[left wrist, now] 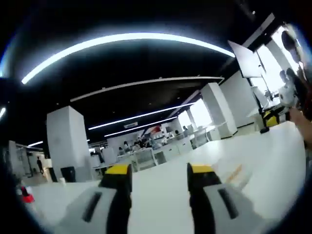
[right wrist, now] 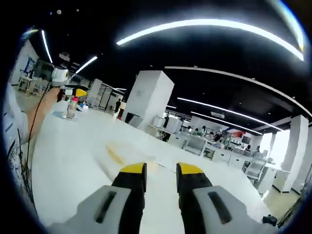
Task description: Snap each plastic latch of the storage box into its locked position after aligning the lid with the box until every specified latch is closed and the lid sits flush.
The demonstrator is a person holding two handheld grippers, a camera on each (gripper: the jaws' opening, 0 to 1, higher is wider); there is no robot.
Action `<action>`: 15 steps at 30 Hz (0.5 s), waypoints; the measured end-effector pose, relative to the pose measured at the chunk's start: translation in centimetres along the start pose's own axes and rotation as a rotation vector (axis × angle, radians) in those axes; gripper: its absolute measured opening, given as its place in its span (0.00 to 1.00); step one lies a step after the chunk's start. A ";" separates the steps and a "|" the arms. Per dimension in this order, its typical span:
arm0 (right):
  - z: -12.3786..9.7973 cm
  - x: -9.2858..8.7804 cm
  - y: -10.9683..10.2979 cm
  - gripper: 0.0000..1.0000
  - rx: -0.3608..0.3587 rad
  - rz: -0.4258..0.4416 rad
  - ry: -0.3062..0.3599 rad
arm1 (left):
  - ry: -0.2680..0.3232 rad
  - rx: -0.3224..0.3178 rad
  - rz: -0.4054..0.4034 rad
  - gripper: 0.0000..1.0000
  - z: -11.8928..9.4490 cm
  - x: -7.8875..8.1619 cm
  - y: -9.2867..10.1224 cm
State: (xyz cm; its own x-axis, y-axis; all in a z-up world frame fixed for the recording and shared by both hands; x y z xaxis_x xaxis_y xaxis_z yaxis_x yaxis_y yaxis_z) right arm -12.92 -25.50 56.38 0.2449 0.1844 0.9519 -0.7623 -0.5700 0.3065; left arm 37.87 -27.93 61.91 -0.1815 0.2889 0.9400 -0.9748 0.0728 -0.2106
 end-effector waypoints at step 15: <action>-1.9 -4.3 2.1 0.24 -0.200 -0.042 0.041 | -0.004 0.186 0.062 0.47 -0.7 -6.1 -0.8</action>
State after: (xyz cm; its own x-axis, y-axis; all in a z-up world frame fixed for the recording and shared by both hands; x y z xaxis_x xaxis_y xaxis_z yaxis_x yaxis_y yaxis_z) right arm -16.75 -25.99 52.93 0.2569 0.2395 0.9363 -0.8569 -0.3915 0.3352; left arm 39.89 -29.04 56.19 -0.2420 0.2834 0.9280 -0.9688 -0.1228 -0.2151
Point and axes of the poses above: the point that each gripper's makers call its tool centre point, and the gripper's own axes: z roughly forward along the fingers, y roughly to its right, x roughly out of its top, the point moved 5 cm from there along -z, roughly backward along the fingers, and after that the axes turned 9 degrees about x, right-handed, at the moved point
